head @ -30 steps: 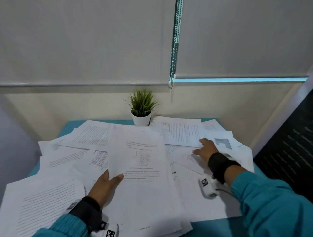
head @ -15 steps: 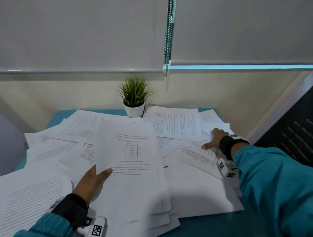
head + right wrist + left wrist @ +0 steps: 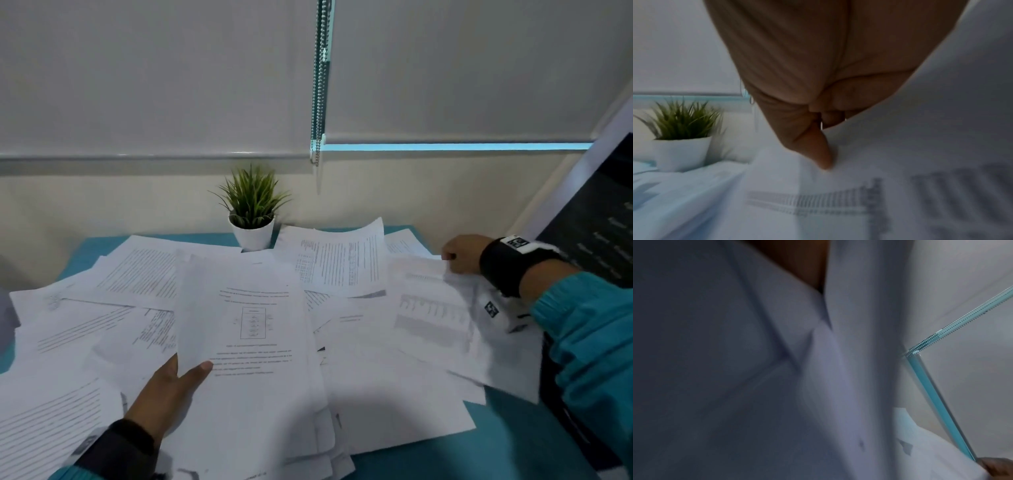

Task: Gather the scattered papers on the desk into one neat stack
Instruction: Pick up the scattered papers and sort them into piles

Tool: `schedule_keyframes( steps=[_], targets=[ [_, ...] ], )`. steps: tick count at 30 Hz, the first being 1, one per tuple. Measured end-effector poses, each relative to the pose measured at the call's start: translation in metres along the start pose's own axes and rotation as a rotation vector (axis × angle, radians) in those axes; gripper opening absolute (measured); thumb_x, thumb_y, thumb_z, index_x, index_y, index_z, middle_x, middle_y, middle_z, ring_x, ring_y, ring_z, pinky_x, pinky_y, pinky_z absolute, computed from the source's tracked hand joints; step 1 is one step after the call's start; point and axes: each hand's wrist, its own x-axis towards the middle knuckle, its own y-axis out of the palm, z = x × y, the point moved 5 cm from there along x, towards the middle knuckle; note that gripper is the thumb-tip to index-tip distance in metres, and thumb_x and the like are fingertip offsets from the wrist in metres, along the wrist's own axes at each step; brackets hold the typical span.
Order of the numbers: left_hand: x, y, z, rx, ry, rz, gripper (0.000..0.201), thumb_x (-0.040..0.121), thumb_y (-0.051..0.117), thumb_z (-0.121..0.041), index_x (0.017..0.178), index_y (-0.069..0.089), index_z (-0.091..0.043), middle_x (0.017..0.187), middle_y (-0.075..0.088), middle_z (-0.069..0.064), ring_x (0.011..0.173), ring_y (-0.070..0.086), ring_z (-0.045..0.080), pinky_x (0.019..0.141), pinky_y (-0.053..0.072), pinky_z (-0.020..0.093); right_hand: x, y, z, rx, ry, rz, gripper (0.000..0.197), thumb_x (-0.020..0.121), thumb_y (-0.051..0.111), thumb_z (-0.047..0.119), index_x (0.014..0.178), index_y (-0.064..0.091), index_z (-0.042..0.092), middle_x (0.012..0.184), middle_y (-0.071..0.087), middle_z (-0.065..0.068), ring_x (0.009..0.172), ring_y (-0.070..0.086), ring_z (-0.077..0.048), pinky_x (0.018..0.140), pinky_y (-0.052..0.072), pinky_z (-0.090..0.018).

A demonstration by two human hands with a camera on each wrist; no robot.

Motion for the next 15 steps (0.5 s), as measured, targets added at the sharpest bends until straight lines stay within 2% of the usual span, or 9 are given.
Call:
schedule_keyframes(
  steps=[2,3,4,6,7,11,13,15],
  targets=[
    [0.000,-0.001,-0.001,-0.005,-0.004,0.008,0.039,0.086,0.069,-0.030,0.123,0.060,-0.020,0.110,0.072,-0.013,0.109,0.065,0.015,0.090,0.046,0.027,0.000,-0.032,-0.009,-0.007,0.012,-0.088,0.012,0.083,0.059,0.013,0.075,0.050,0.016,0.104,0.063,-0.012,0.085,0.051,-0.023,0.080,0.043,-0.027],
    [0.000,0.001,-0.001,-0.012,-0.001,0.008,0.038,0.088,0.068,-0.027,0.124,0.059,-0.018,0.110,0.071,-0.013,0.106,0.065,0.012,0.084,0.046,0.021,-0.001,-0.050,-0.011,0.015,0.023,-0.146,0.007,0.084,0.059,0.014,0.079,0.054,0.014,0.106,0.064,-0.015,0.084,0.051,-0.024,0.078,0.043,-0.028],
    [0.000,0.001,-0.002,-0.011,-0.001,-0.002,0.032,0.092,0.066,-0.020,0.123,0.059,-0.016,0.108,0.070,-0.013,0.101,0.065,0.006,0.079,0.045,0.015,-0.002,-0.068,-0.011,0.039,0.030,-0.202,0.003,0.085,0.058,0.015,0.086,0.059,0.011,0.109,0.064,-0.017,0.088,0.054,-0.027,0.077,0.041,-0.028],
    [-0.003,0.003,-0.007,0.021,-0.007,-0.002,0.023,0.095,0.059,-0.010,0.118,0.059,-0.015,0.103,0.068,-0.015,0.094,0.062,-0.001,0.071,0.042,0.009,0.001,-0.100,-0.010,0.083,0.048,-0.324,0.019,0.087,0.057,0.015,0.103,0.063,0.006,0.116,0.062,-0.021,0.101,0.058,-0.034,0.080,0.039,-0.031],
    [-0.003,0.004,-0.007,0.037,-0.008,0.002,0.022,0.096,0.058,-0.010,0.117,0.059,-0.015,0.103,0.069,-0.014,0.095,0.063,0.002,0.071,0.042,0.009,0.002,-0.116,-0.006,0.103,0.045,-0.385,0.022,0.087,0.055,0.014,0.106,0.062,0.004,0.116,0.062,-0.023,0.104,0.058,-0.037,0.080,0.040,-0.033],
    [-0.003,0.001,-0.006,0.084,-0.022,-0.029,0.030,0.095,0.061,-0.014,0.124,0.060,-0.012,0.109,0.070,-0.010,0.098,0.064,0.005,0.076,0.043,0.014,0.015,-0.157,0.023,0.252,0.005,-0.586,0.016,0.085,0.052,0.013,0.095,0.059,0.001,0.113,0.061,-0.026,0.105,0.056,-0.039,0.084,0.043,-0.036],
    [-0.004,0.001,-0.005,0.076,-0.043,-0.020,0.029,0.095,0.061,-0.014,0.124,0.060,-0.012,0.108,0.071,-0.011,0.101,0.066,0.009,0.076,0.045,0.015,0.031,-0.160,0.044,0.314,-0.028,-0.565,0.025,0.088,0.052,0.018,0.105,0.060,0.002,0.123,0.058,-0.024,0.115,0.052,-0.037,0.091,0.040,-0.034],
    [-0.007,0.002,-0.009,0.085,-0.045,-0.008,0.023,0.095,0.059,-0.013,0.118,0.059,-0.016,0.102,0.069,-0.016,0.099,0.065,0.009,0.072,0.043,0.011,0.055,-0.144,0.069,0.329,-0.053,-0.425,0.043,0.093,0.052,0.026,0.130,0.053,0.004,0.142,0.046,-0.019,0.132,0.041,-0.033,0.104,0.032,-0.032]
  ],
)
